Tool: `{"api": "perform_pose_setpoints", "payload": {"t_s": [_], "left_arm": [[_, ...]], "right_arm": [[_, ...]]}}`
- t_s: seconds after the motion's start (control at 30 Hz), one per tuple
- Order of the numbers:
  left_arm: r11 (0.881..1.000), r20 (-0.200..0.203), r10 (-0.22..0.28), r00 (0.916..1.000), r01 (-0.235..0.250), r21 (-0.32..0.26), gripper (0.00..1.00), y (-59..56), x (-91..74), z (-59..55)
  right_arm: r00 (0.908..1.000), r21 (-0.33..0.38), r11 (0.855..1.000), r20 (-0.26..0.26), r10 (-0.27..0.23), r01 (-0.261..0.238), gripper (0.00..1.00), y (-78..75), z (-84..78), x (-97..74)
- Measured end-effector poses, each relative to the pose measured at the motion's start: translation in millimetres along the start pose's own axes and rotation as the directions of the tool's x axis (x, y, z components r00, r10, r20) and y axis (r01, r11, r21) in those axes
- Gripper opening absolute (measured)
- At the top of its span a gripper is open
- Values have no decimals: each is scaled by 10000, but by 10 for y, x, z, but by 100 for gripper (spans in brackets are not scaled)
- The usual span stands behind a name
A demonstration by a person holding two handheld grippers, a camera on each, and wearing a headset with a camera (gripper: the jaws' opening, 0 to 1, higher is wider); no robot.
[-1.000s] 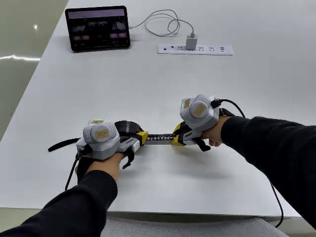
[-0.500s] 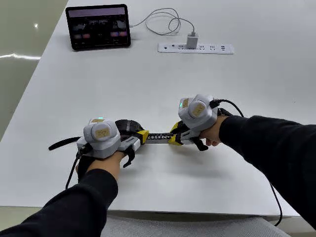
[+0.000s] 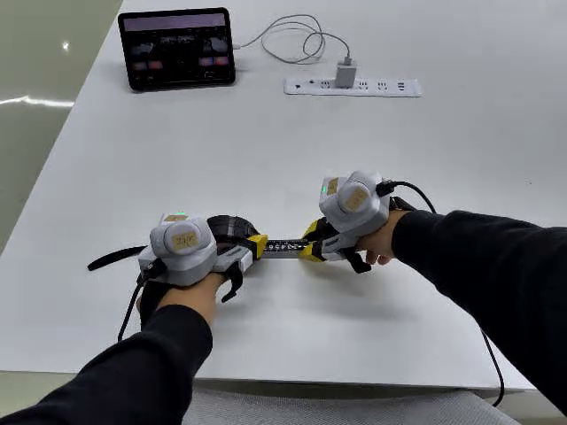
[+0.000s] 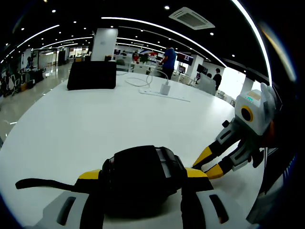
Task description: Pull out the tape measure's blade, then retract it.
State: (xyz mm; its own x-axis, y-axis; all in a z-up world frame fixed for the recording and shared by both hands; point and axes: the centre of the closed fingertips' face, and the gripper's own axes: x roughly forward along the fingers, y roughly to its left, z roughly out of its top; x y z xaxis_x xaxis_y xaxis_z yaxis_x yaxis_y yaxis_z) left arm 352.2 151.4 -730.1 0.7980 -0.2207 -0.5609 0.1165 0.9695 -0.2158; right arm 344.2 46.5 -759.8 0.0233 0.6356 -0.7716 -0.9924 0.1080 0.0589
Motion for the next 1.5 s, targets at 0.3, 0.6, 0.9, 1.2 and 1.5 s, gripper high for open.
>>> {"api": "perform_pose_setpoints", "payload": {"t_s": [0.3,0.6,0.9,1.2,1.5], "left_arm": [[10000,40,-6,10000,6,1,61,2,5,3],[10000,37,-12,10000,12,-27,61,5,7,2],[10000,69,-19,10000,20,-66,61,8,7,1],[9999,67,-27,10000,28,-121,61,13,11,4],[9999,60,-56,10000,56,-144,61,17,7,3]], "right_arm": [[9998,-281,9996,178,-38,43,11,26,46,38],[9996,-28,10000,267,-6,6,11,26,82,68],[9994,66,10000,354,-2,0,11,42,119,100],[9989,-30,10000,461,27,-26,11,61,167,137],[9980,53,10000,627,23,-27,11,70,214,180]]}}
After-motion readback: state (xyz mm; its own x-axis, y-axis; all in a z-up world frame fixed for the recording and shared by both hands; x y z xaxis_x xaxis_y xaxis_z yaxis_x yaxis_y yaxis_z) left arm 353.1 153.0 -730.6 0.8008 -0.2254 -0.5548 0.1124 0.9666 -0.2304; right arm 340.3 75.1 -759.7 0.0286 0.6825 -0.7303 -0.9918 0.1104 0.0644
